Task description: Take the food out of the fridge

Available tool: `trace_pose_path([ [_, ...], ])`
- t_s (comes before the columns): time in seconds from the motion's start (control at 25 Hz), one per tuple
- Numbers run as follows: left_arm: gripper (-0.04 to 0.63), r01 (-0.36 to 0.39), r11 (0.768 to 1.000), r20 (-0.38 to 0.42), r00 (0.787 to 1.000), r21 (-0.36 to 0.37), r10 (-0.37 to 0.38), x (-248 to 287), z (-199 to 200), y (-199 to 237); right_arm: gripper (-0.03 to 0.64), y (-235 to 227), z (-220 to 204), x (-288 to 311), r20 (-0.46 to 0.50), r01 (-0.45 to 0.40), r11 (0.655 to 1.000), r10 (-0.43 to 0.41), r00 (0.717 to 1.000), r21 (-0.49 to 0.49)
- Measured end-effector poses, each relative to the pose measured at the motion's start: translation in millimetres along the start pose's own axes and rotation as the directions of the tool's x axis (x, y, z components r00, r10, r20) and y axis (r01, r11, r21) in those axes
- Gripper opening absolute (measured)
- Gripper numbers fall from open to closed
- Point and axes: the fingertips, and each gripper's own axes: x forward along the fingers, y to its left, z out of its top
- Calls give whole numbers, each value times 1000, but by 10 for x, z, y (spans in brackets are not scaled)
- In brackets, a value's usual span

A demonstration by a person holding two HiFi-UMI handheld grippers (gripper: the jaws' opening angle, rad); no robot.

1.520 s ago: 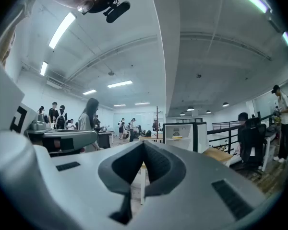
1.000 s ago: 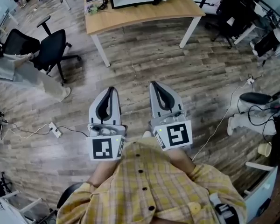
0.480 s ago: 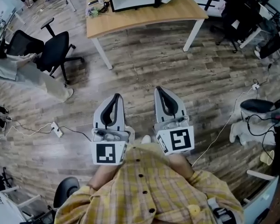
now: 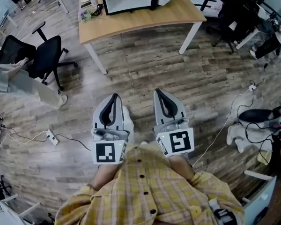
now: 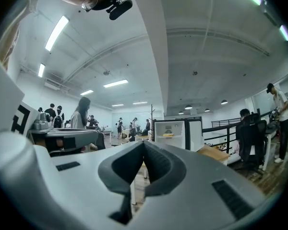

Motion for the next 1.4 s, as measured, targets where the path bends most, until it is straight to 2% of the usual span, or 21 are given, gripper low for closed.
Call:
trace_pose_path([
  [0.36,11,18,1000,-29,999,-13,-18,765,-85,497,8,-164,-24,941,-28,-2,1000,2,1000,11],
  [0.84,11,29,997,-33,999,-74,-32,1770,-170,1494,8,-347,129,2224,-48,48,998,-50,998,-29],
  [0.96,11,34,996,-7,999,-77,-35,1993,-125,1717,8,-414,183,2439,-48,76,996,-78,996,-45],
  [1.08,11,53,995,-26,998,-86,-55,2150,-136,1835,8,-476,214,2603,-49,108,993,-110,993,-46],
  [1.24,11,66,994,-43,997,-91,-70,2290,-193,1964,7,-445,191,2803,-58,110,993,-113,992,-54],
  [1.4,11,84,992,-28,996,-97,-88,2437,-252,2013,7,-483,147,2915,-65,120,991,-124,990,-52],
])
